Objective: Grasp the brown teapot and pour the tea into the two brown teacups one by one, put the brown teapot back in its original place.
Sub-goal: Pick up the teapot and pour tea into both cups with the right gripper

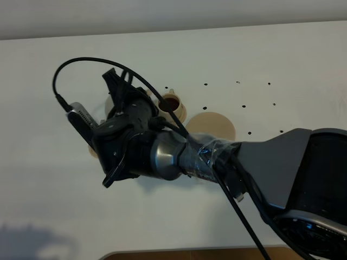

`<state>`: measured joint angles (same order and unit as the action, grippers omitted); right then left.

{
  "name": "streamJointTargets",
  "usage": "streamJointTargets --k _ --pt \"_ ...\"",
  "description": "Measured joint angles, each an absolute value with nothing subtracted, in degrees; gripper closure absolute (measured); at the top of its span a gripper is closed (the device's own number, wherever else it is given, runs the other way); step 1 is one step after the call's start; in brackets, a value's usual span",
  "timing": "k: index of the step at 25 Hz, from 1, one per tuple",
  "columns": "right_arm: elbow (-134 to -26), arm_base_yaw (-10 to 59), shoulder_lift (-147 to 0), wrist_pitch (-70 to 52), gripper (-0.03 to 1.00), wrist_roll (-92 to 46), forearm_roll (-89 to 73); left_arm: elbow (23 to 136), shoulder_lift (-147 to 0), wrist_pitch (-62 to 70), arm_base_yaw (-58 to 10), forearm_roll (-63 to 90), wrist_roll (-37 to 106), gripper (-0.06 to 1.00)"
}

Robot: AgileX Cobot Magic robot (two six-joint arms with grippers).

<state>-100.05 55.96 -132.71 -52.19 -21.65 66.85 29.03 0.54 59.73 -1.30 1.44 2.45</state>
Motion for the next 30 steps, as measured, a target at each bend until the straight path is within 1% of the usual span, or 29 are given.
streamJointTargets --k 10,20,30 --pt "-100.0 56.4 -132.7 -52.2 0.85 -21.5 70.9 29.0 0.5 59.7 -1.3 1.4 2.5 0.49" --pt "-100.0 56.4 -132.7 -52.2 0.85 -27.0 72.1 29.0 0.5 59.7 -1.3 1.4 2.5 0.49" --pt "-100.0 56.4 -132.7 -51.4 0.85 -29.6 75.0 29.0 0.5 59.7 -1.3 1.4 2.5 0.49"
